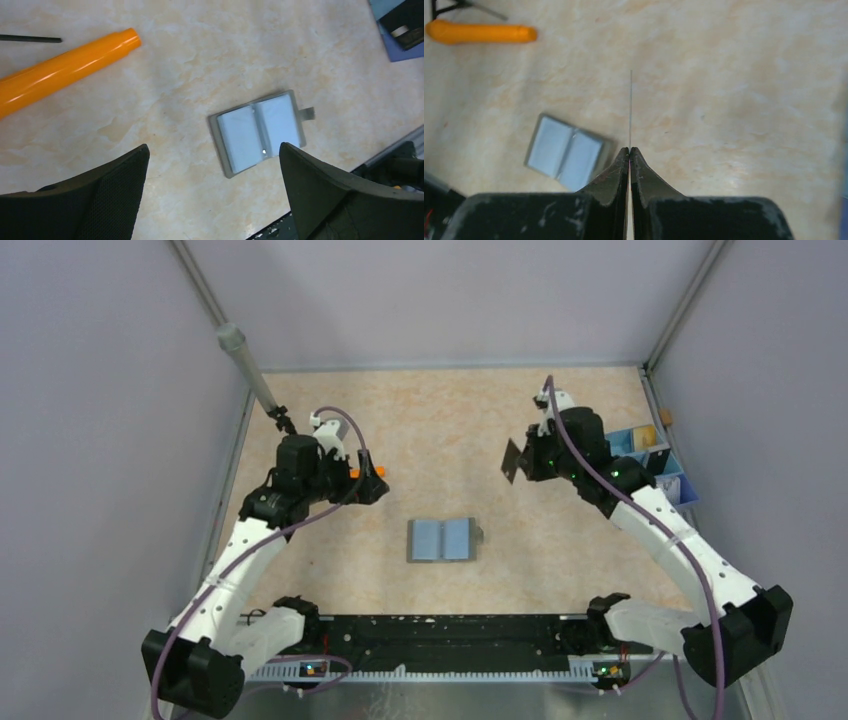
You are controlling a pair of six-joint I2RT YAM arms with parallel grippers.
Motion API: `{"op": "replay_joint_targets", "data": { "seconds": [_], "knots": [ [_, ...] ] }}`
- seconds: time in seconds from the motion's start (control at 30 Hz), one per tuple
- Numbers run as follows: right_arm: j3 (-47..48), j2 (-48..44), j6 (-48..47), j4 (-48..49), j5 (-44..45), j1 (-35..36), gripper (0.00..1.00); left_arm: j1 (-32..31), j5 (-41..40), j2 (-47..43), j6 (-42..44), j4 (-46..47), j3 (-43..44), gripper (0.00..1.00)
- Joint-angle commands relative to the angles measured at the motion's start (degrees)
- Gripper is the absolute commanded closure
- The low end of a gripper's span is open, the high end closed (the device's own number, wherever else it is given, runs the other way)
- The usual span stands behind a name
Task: Put the credit cards into the card holder
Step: Pick up the credit card from the storage box.
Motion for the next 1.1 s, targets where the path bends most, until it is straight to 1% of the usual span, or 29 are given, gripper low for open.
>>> {"op": "replay_joint_targets", "data": {
  "seconds": [0.0, 0.07, 0.1, 0.17, 0.27, 0.37, 0.5, 0.6, 0.7, 0.8, 0.9, 0.97, 1.07],
  "knots": [
    [-4.4, 0.2, 2.8, 7.7, -18.2, 4.8, 1.0, 0.1, 12.6, -3.0, -9.8, 10.7, -5.7, 0.01],
    [-5.8, 1.0, 2.8, 10.1, -21.0, 7.0, 1.0, -0.2, 17.4, -3.5, -14.2, 16.9, -10.0, 0.01],
    [-6.5, 1.2, 2.9, 11.5, -22.9, 7.9, 1.0, -0.5, 19.5, -3.8, -17.5, 20.6, -12.3, 0.01],
    [-8.1, 1.4, 4.0, 15.1, -27.7, 8.9, 1.0, -1.2, 22.8, -4.2, -21.5, 27.5, -16.2, 0.01],
    [-9.9, 1.7, 5.8, 19.8, -34.4, 9.5, 1.0, -2.8, 26.3, -4.1, -25.5, 36.8, -20.3, 0.01],
    [-10.1, 2.3, 6.2, 22.0, -37.5, 10.7, 1.0, -5.4, 29.0, -2.7, -27.7, 44.6, -22.6, 0.01],
    [-10.0, 2.4, 7.1, 24.4, -41.1, 11.5, 1.0, -9.1, 29.9, -0.8, -28.0, 49.3, -22.7, 0.01],
    [-9.7, 2.4, 7.3, 25.0, -42.9, 11.6, 1.0, -10.3, 31.9, 0.0, -28.9, 53.1, -22.6, 0.01],
    [-9.2, 2.7, 7.3, 25.2, -44.6, 11.6, 1.0, -11.4, 33.3, 0.5, -28.9, 54.6, -22.3, 0.02],
    [-8.8, 3.2, 7.2, 25.3, -46.0, 11.6, 1.0, -12.4, 35.1, 1.4, -29.1, 55.4, -22.0, 0.09],
    [-8.6, 3.6, 6.8, 24.8, -46.3, 11.6, 1.0, -13.0, 35.8, 1.8, -29.5, 55.7, -22.3, 0.22],
    [-8.6, 4.0, 6.7, 24.6, -46.1, 11.6, 1.0, -13.1, 36.2, 1.6, -29.7, 56.3, -22.7, 0.33],
    [-9.0, 4.8, 6.6, 24.9, -45.2, 11.6, 1.0, -13.3, 36.7, 1.5, -30.5, 57.8, -23.5, 0.55]
  ]
}}
